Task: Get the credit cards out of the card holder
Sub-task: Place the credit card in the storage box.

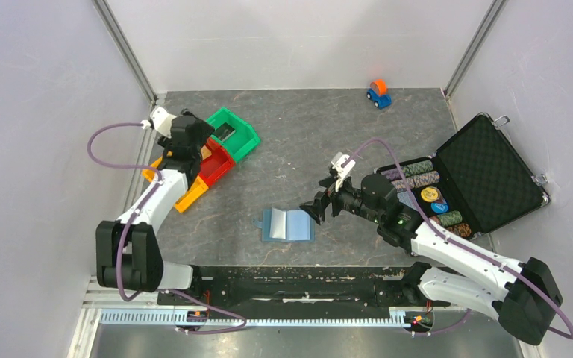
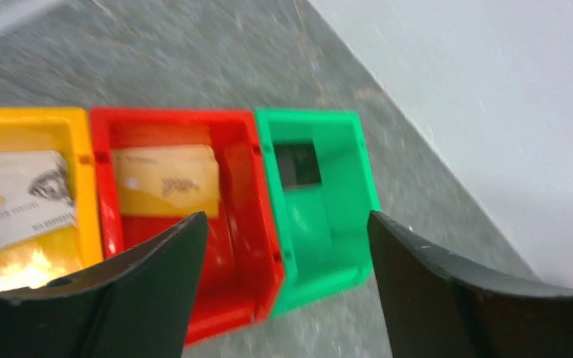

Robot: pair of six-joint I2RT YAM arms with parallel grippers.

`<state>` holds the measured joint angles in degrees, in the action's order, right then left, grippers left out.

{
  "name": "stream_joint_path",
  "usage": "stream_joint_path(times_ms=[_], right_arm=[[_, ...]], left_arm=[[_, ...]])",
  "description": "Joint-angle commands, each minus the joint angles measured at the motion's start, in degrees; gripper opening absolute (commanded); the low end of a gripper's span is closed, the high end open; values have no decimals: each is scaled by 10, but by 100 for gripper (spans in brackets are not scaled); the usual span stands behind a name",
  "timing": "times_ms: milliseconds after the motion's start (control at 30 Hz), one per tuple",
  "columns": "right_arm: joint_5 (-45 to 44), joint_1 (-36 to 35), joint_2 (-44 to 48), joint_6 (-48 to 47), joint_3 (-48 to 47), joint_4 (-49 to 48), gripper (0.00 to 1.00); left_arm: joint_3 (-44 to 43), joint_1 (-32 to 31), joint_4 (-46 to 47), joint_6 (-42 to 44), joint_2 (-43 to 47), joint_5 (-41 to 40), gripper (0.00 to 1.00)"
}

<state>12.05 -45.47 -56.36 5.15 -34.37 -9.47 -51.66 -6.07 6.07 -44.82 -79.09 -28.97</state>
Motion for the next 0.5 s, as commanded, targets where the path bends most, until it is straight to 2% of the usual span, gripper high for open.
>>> stream_joint_path(times_ms=[0, 100, 200, 467], right_arm=[[-133, 3, 3, 36, -32, 45, 98], [-195, 3, 9, 36, -44, 79, 98], [-248, 3, 33, 37, -41, 94, 98], [-310, 3, 91, 56, -20, 118, 98]], left_arm=[[-71, 1, -176, 61, 36, 183, 91], [-64, -1, -202, 111, 71, 315, 100], [-11, -5, -193, 136, 129, 421, 100], [77, -15, -209, 178, 274, 585, 100]])
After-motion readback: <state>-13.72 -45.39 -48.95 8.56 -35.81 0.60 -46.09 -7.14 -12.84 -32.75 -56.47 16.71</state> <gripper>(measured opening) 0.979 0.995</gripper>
